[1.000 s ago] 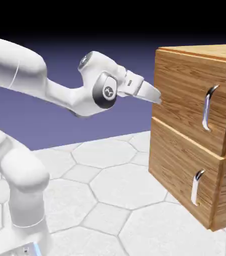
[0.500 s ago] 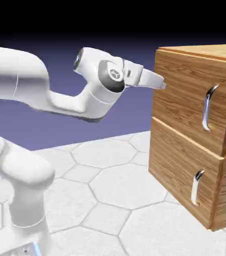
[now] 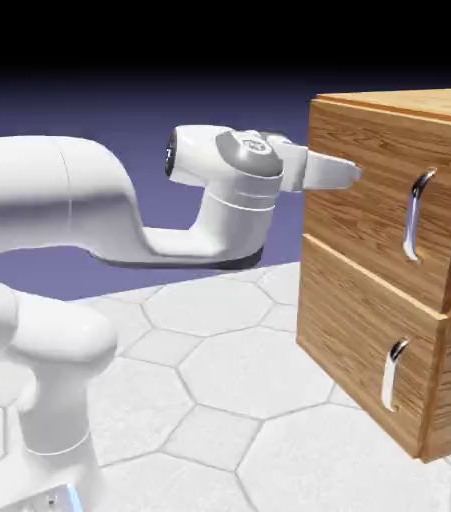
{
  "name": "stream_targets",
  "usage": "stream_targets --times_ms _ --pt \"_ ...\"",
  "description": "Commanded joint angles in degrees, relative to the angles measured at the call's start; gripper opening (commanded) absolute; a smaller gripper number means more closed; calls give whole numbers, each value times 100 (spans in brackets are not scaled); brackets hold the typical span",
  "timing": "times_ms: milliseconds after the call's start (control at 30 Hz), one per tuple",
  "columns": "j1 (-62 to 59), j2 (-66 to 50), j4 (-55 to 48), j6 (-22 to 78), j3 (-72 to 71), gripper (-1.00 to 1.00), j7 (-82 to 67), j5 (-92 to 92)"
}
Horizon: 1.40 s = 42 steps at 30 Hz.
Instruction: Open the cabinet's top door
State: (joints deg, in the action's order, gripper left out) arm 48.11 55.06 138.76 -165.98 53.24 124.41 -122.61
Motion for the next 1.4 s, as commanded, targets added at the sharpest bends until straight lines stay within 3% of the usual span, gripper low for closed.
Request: stream_targets --times_ms 0,533,767,800,1100,1367 --pt "97 46 -45 16 108 100 167 -250" --pt "1639 774 -768 277 1839 100 2831 -4236" --pt "2642 611 -1588 359 2348 100 2841 -4330" --pt "2643 611 -1588 359 2348 -100 2841 -4330" --pt "982 -352 -298 1169 1238 -100 4109 -4234" --pt "-675 -484 955 1984 -277 -100 4159 -3218"
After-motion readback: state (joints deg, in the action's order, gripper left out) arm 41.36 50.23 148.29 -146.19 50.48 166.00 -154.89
